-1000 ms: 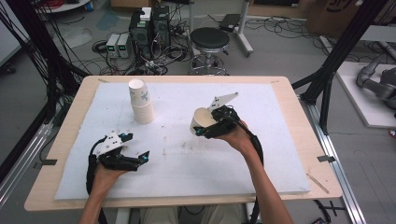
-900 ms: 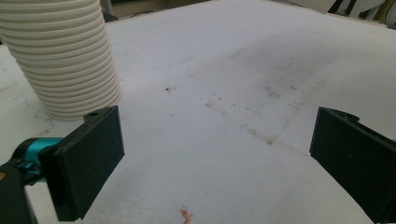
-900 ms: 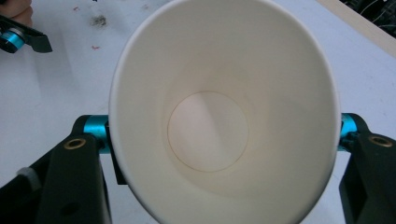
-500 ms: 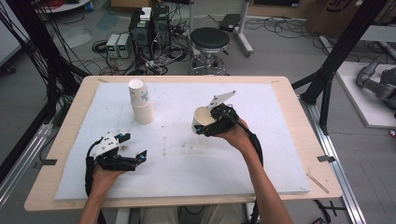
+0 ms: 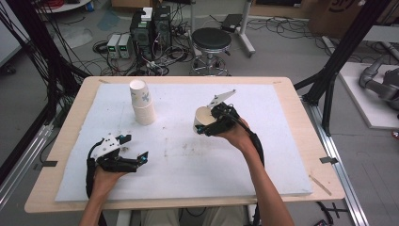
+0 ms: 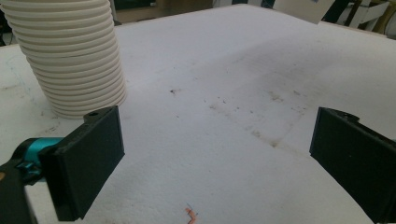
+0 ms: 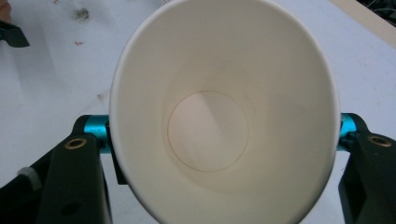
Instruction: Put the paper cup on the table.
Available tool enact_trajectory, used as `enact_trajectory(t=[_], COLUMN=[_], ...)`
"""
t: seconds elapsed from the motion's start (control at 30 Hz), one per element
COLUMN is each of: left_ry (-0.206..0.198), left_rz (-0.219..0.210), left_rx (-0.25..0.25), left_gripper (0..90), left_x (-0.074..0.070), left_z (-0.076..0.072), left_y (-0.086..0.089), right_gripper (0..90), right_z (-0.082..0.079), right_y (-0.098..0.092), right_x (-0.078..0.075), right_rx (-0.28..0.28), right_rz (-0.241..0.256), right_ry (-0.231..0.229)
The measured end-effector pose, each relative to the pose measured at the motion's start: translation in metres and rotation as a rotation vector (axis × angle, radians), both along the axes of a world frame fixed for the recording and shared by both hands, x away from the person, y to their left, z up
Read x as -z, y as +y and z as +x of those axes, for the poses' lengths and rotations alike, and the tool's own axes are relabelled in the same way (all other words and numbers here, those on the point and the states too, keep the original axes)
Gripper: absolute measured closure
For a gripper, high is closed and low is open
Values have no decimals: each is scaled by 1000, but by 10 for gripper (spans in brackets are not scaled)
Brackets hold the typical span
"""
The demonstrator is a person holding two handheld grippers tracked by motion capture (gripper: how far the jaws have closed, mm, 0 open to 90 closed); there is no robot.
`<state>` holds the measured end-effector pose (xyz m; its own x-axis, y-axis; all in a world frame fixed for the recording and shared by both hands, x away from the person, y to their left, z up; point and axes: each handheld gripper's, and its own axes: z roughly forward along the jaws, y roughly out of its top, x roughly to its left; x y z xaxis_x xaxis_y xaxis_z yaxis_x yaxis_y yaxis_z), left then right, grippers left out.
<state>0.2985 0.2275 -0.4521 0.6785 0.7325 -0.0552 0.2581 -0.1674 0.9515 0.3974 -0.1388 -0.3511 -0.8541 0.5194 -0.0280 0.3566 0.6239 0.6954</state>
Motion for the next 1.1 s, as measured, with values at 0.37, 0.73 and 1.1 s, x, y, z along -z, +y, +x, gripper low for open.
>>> enact_trajectory(t=[0.37, 0.73, 1.1], left_ry=[5, -2, -1], left_rz=[-5, -7, -6], left_rx=[-4, -9, -12], left_gripper=[28, 29, 29], left_x=[0, 0, 1], left_z=[0, 0, 0], left_y=[1, 0, 0], right_gripper=[309, 310, 309], right_z=[19, 28, 32], right_y=[17, 32, 45], right_x=[21, 38, 53], right_rx=[44, 54, 32], right_rz=[-72, -137, -194], right_ry=[30, 41, 65])
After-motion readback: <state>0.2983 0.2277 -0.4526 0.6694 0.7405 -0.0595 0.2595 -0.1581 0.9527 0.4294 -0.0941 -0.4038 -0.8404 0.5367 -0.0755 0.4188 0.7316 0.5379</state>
